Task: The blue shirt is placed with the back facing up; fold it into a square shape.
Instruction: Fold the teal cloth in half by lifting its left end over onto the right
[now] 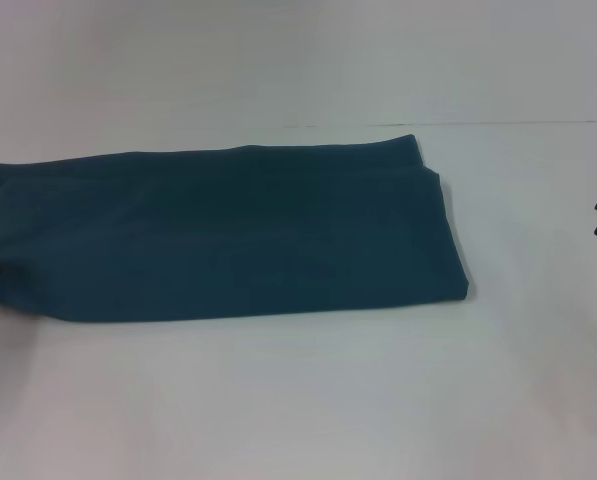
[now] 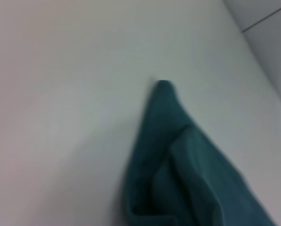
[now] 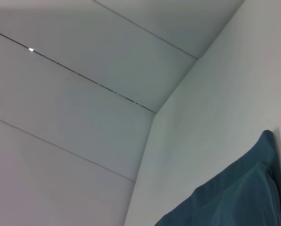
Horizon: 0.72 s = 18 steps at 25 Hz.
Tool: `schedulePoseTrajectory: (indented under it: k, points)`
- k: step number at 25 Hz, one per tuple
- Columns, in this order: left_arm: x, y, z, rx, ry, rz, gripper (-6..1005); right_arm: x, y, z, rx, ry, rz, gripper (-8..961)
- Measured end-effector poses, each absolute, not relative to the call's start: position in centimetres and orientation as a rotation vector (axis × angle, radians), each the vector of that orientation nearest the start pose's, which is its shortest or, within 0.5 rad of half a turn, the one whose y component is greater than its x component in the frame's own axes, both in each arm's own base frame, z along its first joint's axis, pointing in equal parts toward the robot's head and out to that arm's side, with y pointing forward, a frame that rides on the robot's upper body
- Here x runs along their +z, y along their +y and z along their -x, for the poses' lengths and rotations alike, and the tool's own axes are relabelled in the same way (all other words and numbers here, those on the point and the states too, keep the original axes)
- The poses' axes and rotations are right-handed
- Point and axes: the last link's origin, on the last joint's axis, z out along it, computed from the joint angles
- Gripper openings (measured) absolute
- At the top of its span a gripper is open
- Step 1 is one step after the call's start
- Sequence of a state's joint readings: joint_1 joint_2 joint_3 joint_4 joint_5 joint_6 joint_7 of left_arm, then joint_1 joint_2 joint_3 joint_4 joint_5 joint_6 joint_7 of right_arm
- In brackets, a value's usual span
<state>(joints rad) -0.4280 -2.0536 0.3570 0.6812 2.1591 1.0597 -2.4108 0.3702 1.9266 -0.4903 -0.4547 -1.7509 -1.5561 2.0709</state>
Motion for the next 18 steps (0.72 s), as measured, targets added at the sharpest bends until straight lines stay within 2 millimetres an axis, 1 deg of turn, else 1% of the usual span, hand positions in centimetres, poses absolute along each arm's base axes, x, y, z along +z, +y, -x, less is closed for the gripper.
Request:
schedulePoseTrajectory:
  k: [1,5,8,12,15,18]
  points:
    - [6.9,33.3,39.2,-0.808,-1.896,1.379,10,7.6,30.2,-34.2,1.239,1.738,1.912,686]
    - [7.4,34.1,37.0,-0.935,-1.895,1.471,10,7.6,30.1,-34.2,1.232,1.739,1.913,686]
    - [8.1,34.8,34.6,-1.056,-1.887,1.573,10,7.6,30.1,-34.3,1.228,1.735,1.916,686]
    - [8.6,35.7,32.0,-1.159,-1.871,1.685,10,7.5,30.1,-34.3,1.222,1.733,1.919,686]
    - [8.6,36.6,29.9,-1.201,-1.852,1.780,11,7.5,30.1,-34.3,1.220,1.733,1.920,686]
    - [8.0,37.6,28.0,-1.218,-1.839,1.862,11,7.5,30.2,-34.3,1.217,1.732,1.919,687]
